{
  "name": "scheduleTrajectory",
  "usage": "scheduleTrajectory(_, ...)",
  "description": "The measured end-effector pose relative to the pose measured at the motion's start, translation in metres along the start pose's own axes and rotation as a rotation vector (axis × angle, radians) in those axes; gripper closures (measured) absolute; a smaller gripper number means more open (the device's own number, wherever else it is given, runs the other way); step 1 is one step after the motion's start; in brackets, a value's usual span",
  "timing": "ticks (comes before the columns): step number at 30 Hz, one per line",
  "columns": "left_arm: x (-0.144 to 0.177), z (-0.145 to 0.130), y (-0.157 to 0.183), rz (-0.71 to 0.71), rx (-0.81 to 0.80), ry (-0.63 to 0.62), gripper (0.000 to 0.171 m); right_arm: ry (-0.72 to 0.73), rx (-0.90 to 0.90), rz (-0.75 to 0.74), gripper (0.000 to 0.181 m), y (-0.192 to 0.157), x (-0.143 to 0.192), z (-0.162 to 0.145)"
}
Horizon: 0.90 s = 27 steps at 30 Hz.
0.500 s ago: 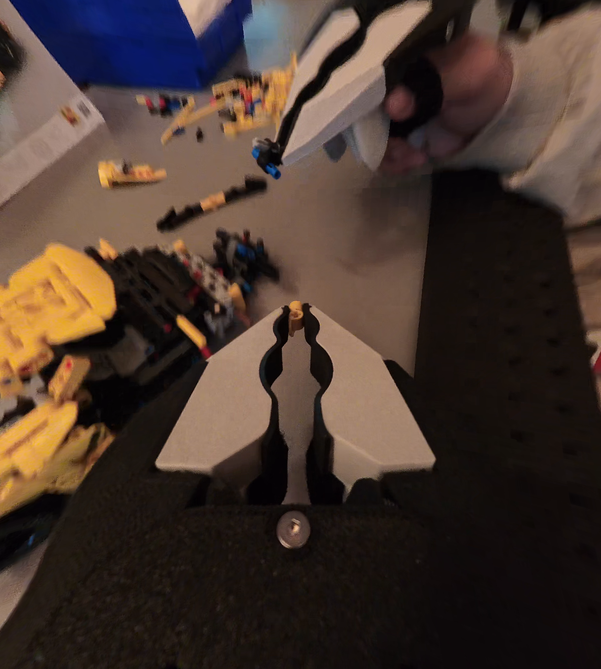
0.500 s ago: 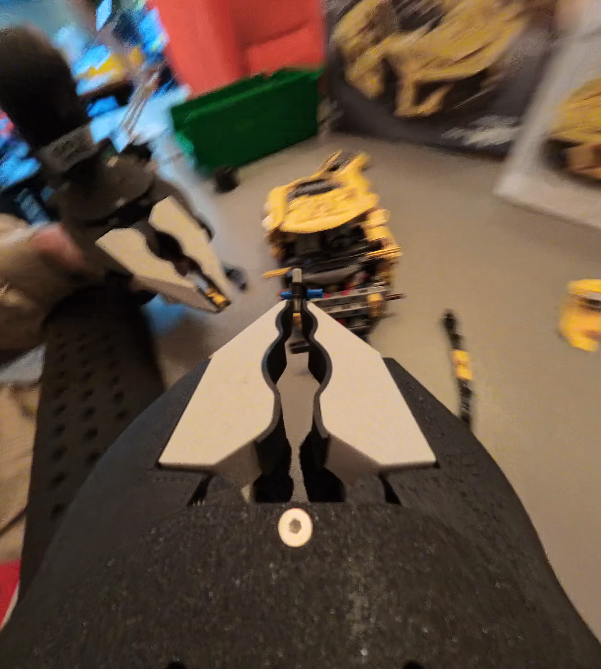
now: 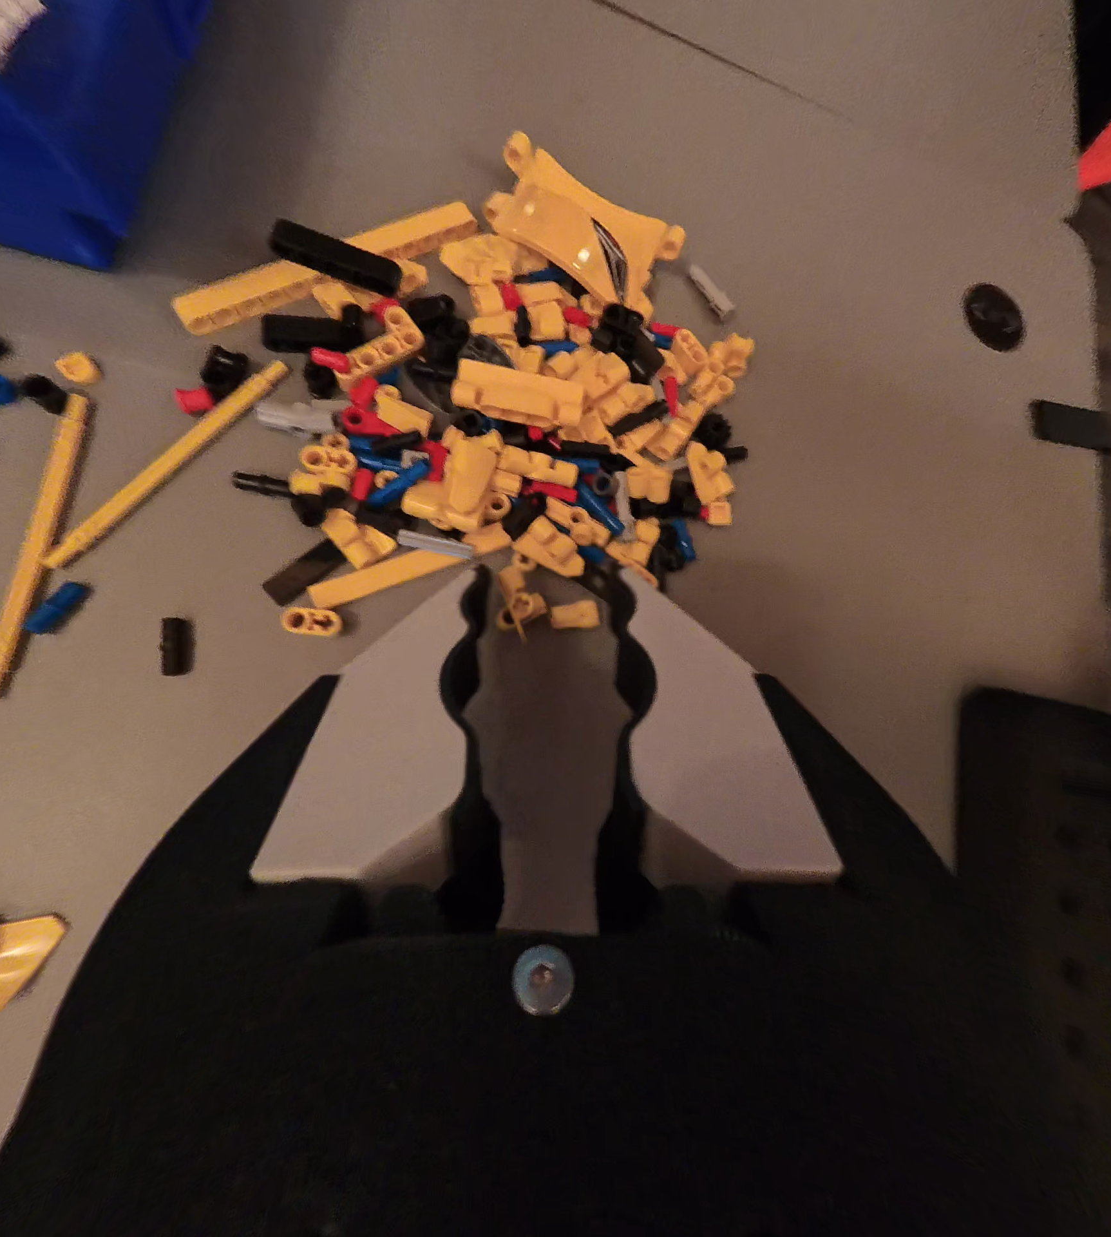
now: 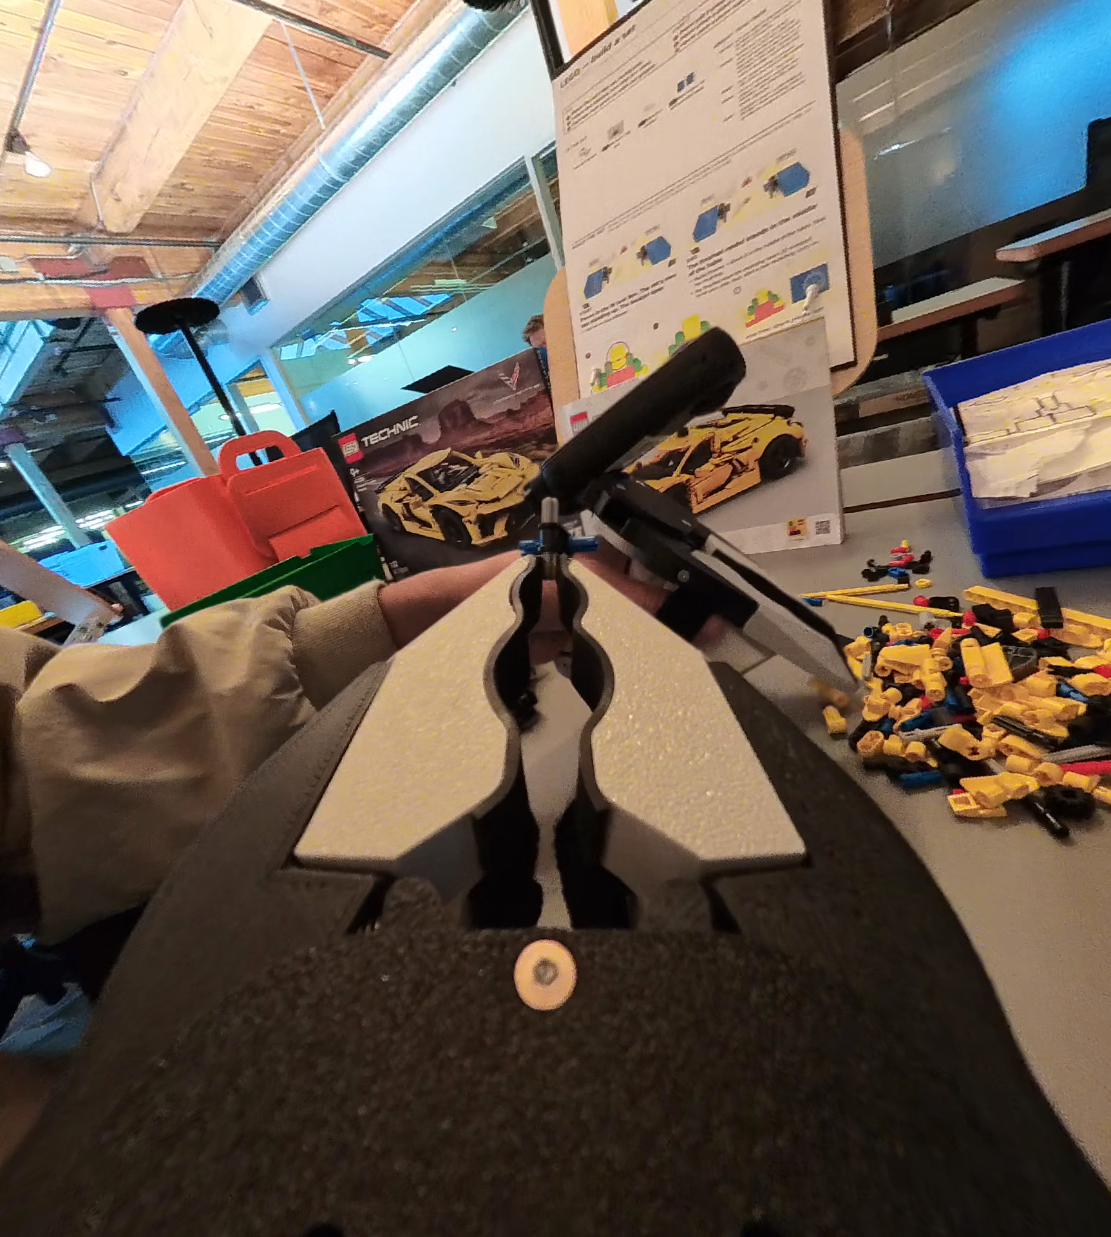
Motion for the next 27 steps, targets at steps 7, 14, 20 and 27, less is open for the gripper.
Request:
scheduleTrajectory(7, 0.107, -0.025, 0.01, -0.019, 0.031, 0.333, 0.126, -0.083, -0.057, 0.094, 0.179, 0.003, -0.003, -0.006)
scheduleTrajectory(14, 0.186, -0.127, 0.088, -0.311, 0.064, 0.553, 0.119, -0.233, -0.329, 0.436, 0.179, -0.03, -0.06, -0.019)
scheduleTrajectory(20, 0.223, -0.171, 0.105, -0.266, 0.163, 0.793, 0.115, -0.305, -0.478, 0.682, 0.179, -0.075, -0.098, -0.045)
scheduleTrajectory(27, 0.237, -0.198, 0.105, -0.361, 0.221, 0.845, 0.12, -0.34, -0.445, 0.788, 0.179, -0.111, -0.113, -0.059)
Point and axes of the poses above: each gripper's, where its closed fingertips meet, x back along the fingers, z out of its top, y = z × x across the jaws, the point moved 10 cm from there along x, back along the fingers
